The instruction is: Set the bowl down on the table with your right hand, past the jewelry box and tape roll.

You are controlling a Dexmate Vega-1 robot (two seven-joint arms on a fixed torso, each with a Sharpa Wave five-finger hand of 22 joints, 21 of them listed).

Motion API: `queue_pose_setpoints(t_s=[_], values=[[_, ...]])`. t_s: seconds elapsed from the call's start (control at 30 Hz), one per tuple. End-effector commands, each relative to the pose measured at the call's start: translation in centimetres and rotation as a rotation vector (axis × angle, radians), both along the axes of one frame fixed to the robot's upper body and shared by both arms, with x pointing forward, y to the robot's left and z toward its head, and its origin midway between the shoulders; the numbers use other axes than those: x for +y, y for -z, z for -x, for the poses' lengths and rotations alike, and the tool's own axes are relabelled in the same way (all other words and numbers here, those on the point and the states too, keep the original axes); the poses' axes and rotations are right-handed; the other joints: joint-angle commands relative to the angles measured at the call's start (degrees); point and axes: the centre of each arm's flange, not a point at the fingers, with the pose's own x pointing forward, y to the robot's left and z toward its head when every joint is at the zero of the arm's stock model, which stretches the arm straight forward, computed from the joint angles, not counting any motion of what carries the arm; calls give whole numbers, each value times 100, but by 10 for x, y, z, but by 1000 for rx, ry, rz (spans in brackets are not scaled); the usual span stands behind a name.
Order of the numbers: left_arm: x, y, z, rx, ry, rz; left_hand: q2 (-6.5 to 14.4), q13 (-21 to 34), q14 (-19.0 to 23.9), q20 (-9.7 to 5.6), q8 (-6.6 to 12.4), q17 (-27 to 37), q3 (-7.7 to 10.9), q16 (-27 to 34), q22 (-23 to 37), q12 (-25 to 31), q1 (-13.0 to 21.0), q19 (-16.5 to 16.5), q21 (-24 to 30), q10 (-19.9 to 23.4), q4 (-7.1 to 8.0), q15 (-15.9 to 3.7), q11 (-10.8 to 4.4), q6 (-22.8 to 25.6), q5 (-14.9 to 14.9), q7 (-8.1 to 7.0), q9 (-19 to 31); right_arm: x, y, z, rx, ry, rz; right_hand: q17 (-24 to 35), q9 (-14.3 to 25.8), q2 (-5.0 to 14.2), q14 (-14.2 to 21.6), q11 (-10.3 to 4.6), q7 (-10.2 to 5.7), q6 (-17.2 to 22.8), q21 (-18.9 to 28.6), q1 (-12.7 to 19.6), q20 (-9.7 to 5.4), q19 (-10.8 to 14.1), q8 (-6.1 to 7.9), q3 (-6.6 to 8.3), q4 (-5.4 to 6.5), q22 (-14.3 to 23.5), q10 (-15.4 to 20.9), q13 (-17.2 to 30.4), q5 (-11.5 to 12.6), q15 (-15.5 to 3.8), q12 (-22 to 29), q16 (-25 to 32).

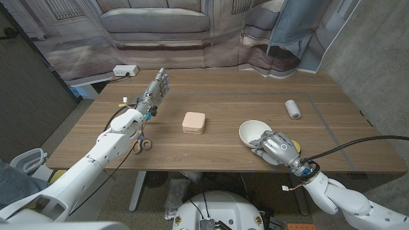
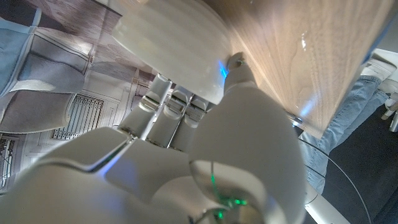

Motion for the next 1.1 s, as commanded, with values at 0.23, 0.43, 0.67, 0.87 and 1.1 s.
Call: queue_pose_setpoints(t_s=[0.23, 0.43, 0.67, 0.87, 1.1], values=[[-1, -3, -3, 1, 6, -9, 50, 18, -320, -81, 34, 19, -45, 24, 14, 22, 59, -484, 10, -173, 21, 36, 12, -48, -12, 15, 15, 2, 5, -3, 28, 8, -11, 15, 34, 378, 326, -183, -614, 552, 126, 273, -779, -57, 29, 14, 16, -45, 232, 42, 22, -247, -11, -29], [0, -1, -1, 2, 4, -6, 54, 18, -317, -82, 35, 19, -52, 26, 14, 25, 62, -482, 12, -168, 21, 33, 3, -46, -12, 14, 15, 2, 6, -3, 39, 7, -13, 90, 68, 377, 313, -189, -633, 502, 552, 164, -779, -302, 57, 101, -4, -334, 264, 141, -24, -247, -125, -188], [1, 1, 0, 4, 1, -4, 58, 18, -321, -77, 33, 19, -60, 25, 14, 24, 65, -483, 13, -172, 21, 42, 2, -54, -13, 13, 15, 3, 6, -2, 30, 1, -8, 261, 114, 278, 338, -204, -657, 342, 1559, -242, -722, -904, 79, 369, 1, -738, 123, 448, -46, -242, -294, -486], [2, 1, 0, 1, 2, -3, 60, 18, -321, -76, 33, 19, -64, 26, 14, 22, 66, -484, 13, -177, 22, 40, 2, -52, -13, 7, 15, 3, 5, -1, 29, 5, -1, 293, 139, 188, 231, -209, -675, 135, 1467, -595, -680, -984, 76, 458, 34, -766, -137, 577, -29, -239, -347, -565], [3, 1, -1, 0, 5, -3, 64, 18, -321, -78, 36, 19, -73, 27, 14, 23, 68, -483, 15, -176, 23, 39, 2, -47, -14, 7, 15, 2, 3, 0, 57, 11, -1, 236, 91, 18, -60, -208, -693, -58, 835, -1382, -712, -814, 86, 804, 17, -752, -425, 608, -9, -227, -363, -672]])
